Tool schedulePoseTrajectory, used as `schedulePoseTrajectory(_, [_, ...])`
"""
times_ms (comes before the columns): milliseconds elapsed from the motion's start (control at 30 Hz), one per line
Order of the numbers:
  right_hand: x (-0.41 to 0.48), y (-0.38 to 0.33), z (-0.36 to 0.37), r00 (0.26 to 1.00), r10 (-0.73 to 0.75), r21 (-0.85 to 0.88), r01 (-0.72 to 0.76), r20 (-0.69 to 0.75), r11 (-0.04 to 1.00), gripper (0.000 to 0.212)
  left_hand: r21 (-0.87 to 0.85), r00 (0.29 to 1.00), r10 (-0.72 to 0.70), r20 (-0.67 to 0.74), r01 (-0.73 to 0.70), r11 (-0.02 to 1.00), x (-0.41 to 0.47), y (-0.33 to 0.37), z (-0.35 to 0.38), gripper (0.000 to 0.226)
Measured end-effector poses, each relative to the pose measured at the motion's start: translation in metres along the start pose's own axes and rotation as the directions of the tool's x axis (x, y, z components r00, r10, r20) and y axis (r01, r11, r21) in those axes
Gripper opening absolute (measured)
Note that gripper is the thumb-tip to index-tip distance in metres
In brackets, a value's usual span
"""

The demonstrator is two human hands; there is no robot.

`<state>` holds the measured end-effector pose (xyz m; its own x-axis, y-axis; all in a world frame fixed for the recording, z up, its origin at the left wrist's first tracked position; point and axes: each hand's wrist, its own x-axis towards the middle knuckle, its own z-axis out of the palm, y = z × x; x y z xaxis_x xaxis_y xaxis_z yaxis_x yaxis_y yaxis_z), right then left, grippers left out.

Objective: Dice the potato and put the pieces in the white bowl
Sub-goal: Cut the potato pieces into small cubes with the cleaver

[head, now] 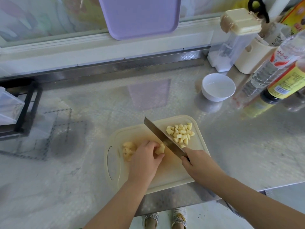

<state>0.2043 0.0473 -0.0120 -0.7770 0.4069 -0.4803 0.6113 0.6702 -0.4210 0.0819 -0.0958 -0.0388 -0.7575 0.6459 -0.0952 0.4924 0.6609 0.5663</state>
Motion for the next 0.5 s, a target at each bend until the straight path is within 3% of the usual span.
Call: schedulePoseTrajectory(500, [-0.0028,-0.0049,0.0037,0.995,-0.094,-0.094,0.092,-0.016,0.991,0.023,0.052,0.997,0.069,-0.022,-0.068,0.996,-0.0004,0.0021,-0.0048,0.018])
